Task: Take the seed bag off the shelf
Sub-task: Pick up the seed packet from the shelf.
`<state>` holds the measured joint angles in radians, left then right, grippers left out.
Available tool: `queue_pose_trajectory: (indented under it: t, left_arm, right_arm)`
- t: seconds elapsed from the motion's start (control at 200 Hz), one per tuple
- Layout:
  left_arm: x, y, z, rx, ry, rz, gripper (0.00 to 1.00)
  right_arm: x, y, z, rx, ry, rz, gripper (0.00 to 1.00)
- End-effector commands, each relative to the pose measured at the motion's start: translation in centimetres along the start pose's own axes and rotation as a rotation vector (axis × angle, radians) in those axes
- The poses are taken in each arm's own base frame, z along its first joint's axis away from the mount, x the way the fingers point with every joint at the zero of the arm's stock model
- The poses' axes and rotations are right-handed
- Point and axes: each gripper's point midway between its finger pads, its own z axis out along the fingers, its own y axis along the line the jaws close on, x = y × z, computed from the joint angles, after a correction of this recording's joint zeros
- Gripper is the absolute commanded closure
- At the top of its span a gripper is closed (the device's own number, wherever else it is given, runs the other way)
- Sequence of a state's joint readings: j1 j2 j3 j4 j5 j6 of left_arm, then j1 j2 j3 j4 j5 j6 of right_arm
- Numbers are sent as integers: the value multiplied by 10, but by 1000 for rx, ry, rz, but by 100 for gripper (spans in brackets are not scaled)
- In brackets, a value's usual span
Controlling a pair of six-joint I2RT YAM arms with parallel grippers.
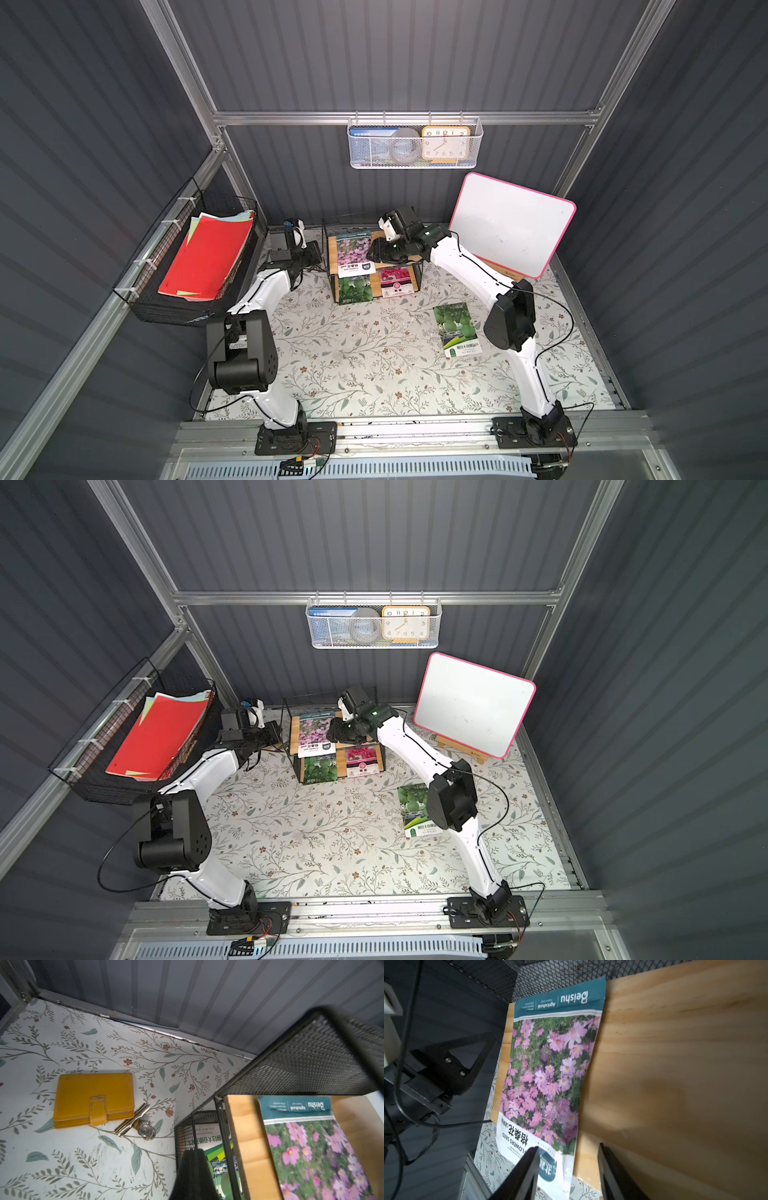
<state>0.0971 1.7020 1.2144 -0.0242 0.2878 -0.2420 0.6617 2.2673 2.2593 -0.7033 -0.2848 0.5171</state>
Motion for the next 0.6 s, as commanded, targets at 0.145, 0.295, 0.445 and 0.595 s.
queue_pose_trajectory:
  t: [0.145,0.295,0.445,0.595]
  left_arm:
    - [17,-8,17,94,51,15,100]
    - [22,-8,20,98,64,16,100]
    - [25,-8,22,107,74,16,100]
    - [27,-8,24,112,83,15,100]
  right_arm:
    - [-8,-7,9,-7,-1,38,47]
    - [-11,-8,14,-26,2,55,47]
    - [-7,-5,23,-52,27,77,47]
    - [-4,-6,29,-63,45,95,48]
